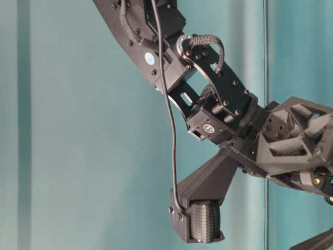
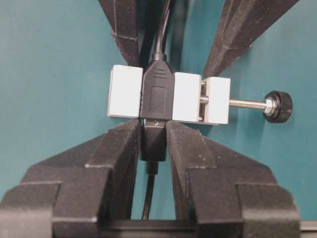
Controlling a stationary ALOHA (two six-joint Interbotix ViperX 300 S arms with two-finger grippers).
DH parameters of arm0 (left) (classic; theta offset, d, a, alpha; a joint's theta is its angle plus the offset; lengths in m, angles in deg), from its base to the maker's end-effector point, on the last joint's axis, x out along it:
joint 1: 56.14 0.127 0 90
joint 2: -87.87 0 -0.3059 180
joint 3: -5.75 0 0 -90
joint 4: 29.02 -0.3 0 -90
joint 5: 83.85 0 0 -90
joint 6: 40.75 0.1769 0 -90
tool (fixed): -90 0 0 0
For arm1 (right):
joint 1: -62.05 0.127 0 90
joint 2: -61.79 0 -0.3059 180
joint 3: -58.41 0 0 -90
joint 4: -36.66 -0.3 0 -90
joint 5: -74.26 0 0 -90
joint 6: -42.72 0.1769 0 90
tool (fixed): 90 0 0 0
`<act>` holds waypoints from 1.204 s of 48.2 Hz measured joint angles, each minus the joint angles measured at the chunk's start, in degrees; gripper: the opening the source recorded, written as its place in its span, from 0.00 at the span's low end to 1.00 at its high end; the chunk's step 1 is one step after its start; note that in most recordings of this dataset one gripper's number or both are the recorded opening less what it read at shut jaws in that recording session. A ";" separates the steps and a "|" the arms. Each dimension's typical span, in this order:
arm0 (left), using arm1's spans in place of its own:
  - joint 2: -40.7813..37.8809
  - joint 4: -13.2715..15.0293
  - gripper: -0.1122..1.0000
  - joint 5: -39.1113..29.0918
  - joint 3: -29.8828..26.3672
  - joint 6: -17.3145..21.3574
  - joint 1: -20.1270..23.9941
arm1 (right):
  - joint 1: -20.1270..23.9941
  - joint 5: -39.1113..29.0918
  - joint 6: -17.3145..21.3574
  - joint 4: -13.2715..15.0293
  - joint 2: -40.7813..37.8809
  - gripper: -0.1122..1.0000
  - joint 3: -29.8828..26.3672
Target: Insert the USB cable into the female connector supported by the left arm.
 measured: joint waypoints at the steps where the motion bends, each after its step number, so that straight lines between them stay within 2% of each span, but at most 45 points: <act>1: 0.00 -0.09 0.78 -0.09 0.00 0.00 0.00 | 0.00 0.00 0.00 0.00 0.00 0.29 0.00; 34: -0.09 0.00 0.79 -0.35 -0.35 0.00 -0.09 | 0.09 -1.32 1.41 0.00 0.00 0.29 0.00; 44: -0.26 0.00 0.79 -0.53 -0.70 0.00 -0.09 | 0.00 -2.29 1.32 0.00 0.00 0.44 -0.09; 58: -0.62 0.26 0.79 -0.44 -1.14 0.00 -0.44 | 0.09 -3.87 1.32 0.00 0.00 0.45 -0.09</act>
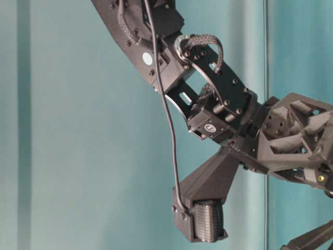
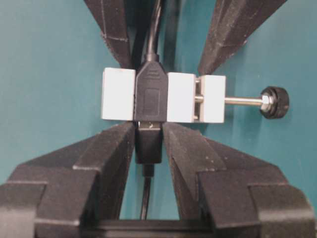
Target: Insert the USB cable into the female connector supported by the left arm.
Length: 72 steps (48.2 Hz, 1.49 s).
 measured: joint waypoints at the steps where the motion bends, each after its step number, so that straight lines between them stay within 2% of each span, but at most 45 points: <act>1: 0.00 0.00 0.79 0.00 0.00 0.00 0.00 | 0.00 -0.09 0.00 0.00 0.00 0.46 0.00; 17: -0.18 0.18 0.79 0.18 -0.09 0.00 -0.18 | 0.09 -4.31 0.97 0.09 1.76 0.47 1.41; 33: 1.58 0.18 0.79 0.44 2.99 0.00 -0.44 | 0.00 -4.39 2.29 0.00 3.69 0.59 4.83; 43: 2.29 0.18 0.79 0.18 3.60 0.00 -0.53 | 0.00 -3.08 2.29 0.09 3.69 0.58 5.27; 51: 2.29 0.18 0.79 0.18 2.64 0.09 -0.70 | 0.00 -1.67 2.29 0.09 3.69 0.52 5.27; 60: 0.88 0.09 0.79 0.26 1.67 0.35 -0.70 | 0.18 -1.23 2.29 0.00 3.69 0.29 5.36; 72: -0.09 -0.09 0.79 0.88 1.14 0.35 -0.97 | 0.26 -0.79 2.37 0.09 3.69 0.28 5.71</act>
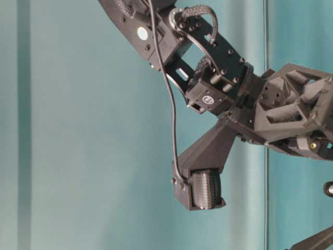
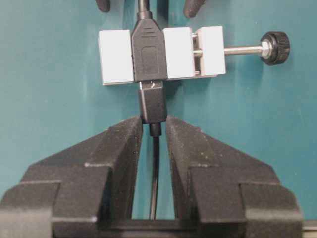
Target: Insert the USB cable into the female connector supported by the left arm.
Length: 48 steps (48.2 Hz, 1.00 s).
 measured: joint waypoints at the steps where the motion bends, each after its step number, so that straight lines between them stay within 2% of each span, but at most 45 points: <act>1: -0.09 0.00 0.79 0.09 0.00 0.00 0.00 | 0.00 0.09 0.00 0.00 0.00 0.28 0.09; 23: -1.23 0.00 0.78 0.09 -0.97 2.99 0.00 | 0.09 0.88 -0.44 0.00 -0.97 0.28 -0.09; 35: -2.64 -0.09 0.70 0.26 -2.20 3.25 0.26 | 0.35 0.18 -0.70 0.00 -1.14 0.28 -0.97; 48: -2.90 -0.09 0.70 0.97 -2.29 4.04 0.26 | 0.35 -1.05 -3.87 -0.09 -1.32 0.28 -2.11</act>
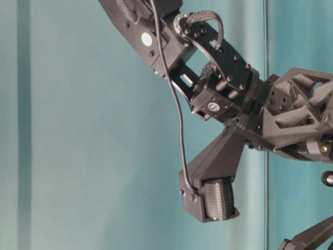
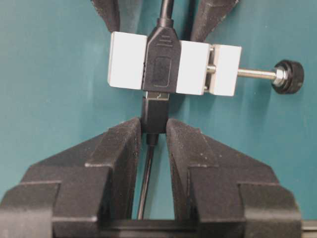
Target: Insert the USB cable into the female connector supported by the left arm.
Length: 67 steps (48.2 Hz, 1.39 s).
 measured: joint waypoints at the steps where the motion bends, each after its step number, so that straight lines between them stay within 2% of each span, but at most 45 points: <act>1: 0.00 0.00 0.70 0.00 0.09 0.00 0.00 | 0.00 -0.09 -0.35 0.00 0.00 0.28 -0.09; 11: 0.00 0.09 0.70 0.00 0.00 0.00 0.00 | 0.09 -0.97 -2.20 0.00 -0.09 0.28 -1.41; 29: -0.09 0.00 0.70 -0.26 -0.44 0.00 0.00 | 0.09 -1.05 -2.46 0.00 0.00 0.28 -3.43; 67: 0.00 -0.26 0.70 -2.55 -1.58 0.00 -0.09 | 0.26 -1.05 -2.46 0.00 -0.88 0.28 -3.60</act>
